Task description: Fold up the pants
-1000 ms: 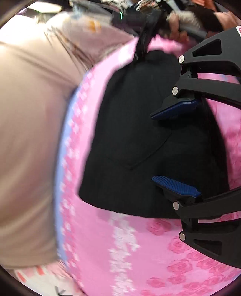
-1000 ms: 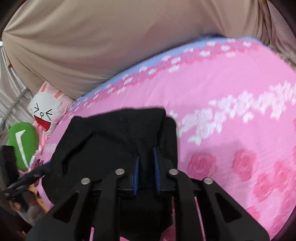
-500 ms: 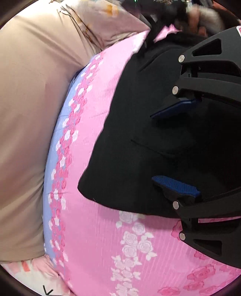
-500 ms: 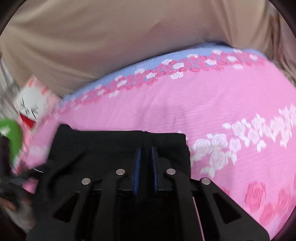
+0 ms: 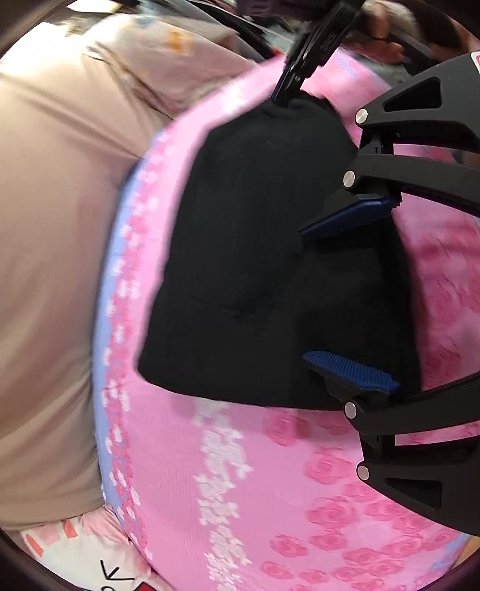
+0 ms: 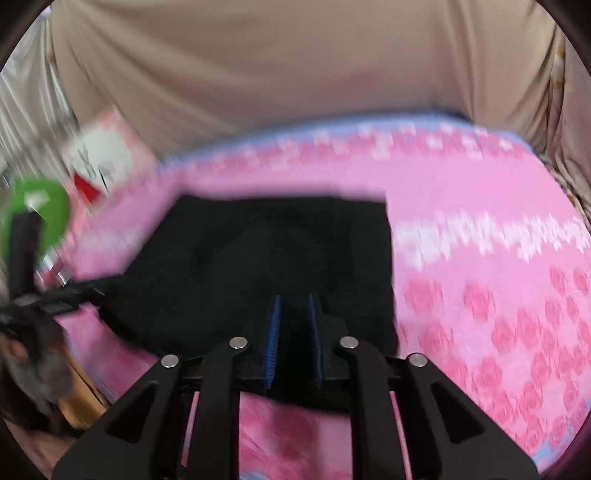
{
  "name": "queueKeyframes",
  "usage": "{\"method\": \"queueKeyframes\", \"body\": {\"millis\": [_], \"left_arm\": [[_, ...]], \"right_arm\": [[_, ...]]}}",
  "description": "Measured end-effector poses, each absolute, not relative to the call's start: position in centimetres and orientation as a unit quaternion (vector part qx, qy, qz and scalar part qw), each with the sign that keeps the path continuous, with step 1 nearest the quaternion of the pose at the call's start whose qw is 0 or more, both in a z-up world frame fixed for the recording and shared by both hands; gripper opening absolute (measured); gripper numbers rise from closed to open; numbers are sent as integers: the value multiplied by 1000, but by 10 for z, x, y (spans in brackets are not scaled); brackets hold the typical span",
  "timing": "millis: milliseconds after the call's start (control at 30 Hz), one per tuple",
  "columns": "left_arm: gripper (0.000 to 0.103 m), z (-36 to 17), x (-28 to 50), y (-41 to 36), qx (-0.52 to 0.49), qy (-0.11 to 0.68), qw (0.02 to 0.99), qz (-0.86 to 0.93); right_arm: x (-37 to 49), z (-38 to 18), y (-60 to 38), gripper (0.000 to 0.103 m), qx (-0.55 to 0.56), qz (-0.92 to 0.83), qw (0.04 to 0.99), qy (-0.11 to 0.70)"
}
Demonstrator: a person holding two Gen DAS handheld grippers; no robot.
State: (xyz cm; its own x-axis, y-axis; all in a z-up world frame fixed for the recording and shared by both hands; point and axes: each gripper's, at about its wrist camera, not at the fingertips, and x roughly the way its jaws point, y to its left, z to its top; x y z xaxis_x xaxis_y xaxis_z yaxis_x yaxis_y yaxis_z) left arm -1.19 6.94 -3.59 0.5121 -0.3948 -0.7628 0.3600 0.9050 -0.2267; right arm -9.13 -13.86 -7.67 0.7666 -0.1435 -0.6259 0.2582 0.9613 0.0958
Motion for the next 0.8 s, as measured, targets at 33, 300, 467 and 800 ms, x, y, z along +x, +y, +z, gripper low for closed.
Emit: {"method": "queueKeyframes", "body": {"millis": [33,300,467,800], "left_arm": [[64,-40,-13,70,-18,442,869,-222],[65,25,9,81,-51,373,900,-222],[71,22,97,68,-76,404,890,-198],[73,-39,139,60,-16,447,888,-106]], "right_arm": [[-94,-80,-140,12,86,-100,942,307],[-74,15,-107,17,85,-44,971,217],[19,26,-118,23,86,-43,970,222],[30,-19,-209,22,192,-156,929,275]]}}
